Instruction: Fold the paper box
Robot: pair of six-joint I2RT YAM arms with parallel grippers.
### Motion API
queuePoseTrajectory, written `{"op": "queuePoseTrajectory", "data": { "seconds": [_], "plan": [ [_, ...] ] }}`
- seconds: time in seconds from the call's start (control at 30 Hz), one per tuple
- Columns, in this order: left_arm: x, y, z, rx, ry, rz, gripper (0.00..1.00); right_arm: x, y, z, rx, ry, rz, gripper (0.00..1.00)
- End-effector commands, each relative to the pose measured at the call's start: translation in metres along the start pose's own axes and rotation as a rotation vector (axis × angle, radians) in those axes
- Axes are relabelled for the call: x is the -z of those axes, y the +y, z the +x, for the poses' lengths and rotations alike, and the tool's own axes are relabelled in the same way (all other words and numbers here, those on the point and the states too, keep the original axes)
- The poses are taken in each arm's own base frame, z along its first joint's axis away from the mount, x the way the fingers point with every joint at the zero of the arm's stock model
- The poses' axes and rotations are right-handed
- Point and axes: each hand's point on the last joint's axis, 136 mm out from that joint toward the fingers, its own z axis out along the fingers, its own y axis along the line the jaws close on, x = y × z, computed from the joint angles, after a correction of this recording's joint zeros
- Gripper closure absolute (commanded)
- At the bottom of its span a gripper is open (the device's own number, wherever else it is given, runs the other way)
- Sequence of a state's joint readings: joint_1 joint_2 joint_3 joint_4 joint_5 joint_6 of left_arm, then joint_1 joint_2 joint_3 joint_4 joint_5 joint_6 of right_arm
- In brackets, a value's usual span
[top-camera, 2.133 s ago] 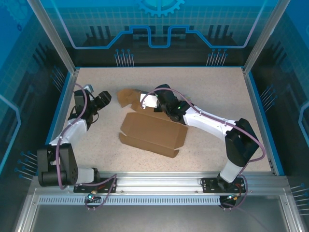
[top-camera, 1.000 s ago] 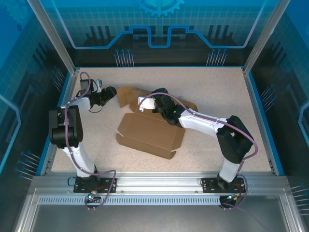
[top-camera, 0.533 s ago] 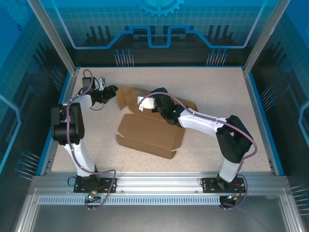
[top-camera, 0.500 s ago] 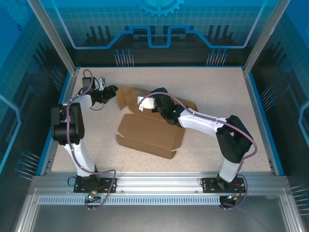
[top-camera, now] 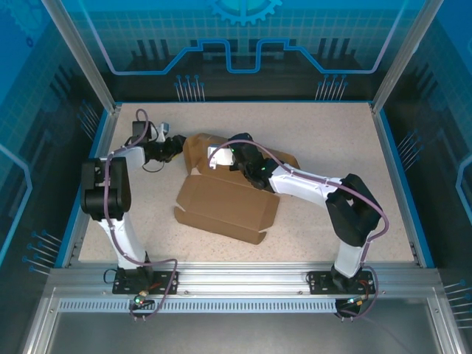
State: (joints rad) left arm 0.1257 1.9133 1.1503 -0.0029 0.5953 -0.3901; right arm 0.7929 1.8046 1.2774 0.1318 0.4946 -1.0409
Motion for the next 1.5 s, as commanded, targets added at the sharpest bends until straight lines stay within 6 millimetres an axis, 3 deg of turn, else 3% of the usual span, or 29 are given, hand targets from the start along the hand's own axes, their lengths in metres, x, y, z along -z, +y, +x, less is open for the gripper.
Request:
{"op": "queuePoseTrajectory", "data": {
  "seconds": [0.0,0.43,0.83,1.1,1.47],
  "plan": [
    [0.011,-0.021,0.002,-0.049,-0.033,0.062,0.36,-0.002,0.001,-0.009,0.020,-0.008,-0.005,1.00],
    [0.016,-0.041,0.031,-0.131,-0.040,0.098,0.36,-0.004,0.000,-0.011,0.028,-0.006,-0.014,1.00],
    [0.021,-0.033,0.052,-0.148,-0.020,0.046,0.36,-0.006,-0.001,-0.013,0.035,-0.008,-0.021,1.00],
    [0.023,-0.037,0.066,-0.158,0.005,0.057,0.36,-0.006,-0.001,-0.014,0.035,-0.012,-0.021,1.00],
    [0.016,-0.057,0.067,-0.229,0.014,0.109,0.34,-0.005,0.002,-0.014,0.036,-0.015,-0.038,1.00]
  ]
}}
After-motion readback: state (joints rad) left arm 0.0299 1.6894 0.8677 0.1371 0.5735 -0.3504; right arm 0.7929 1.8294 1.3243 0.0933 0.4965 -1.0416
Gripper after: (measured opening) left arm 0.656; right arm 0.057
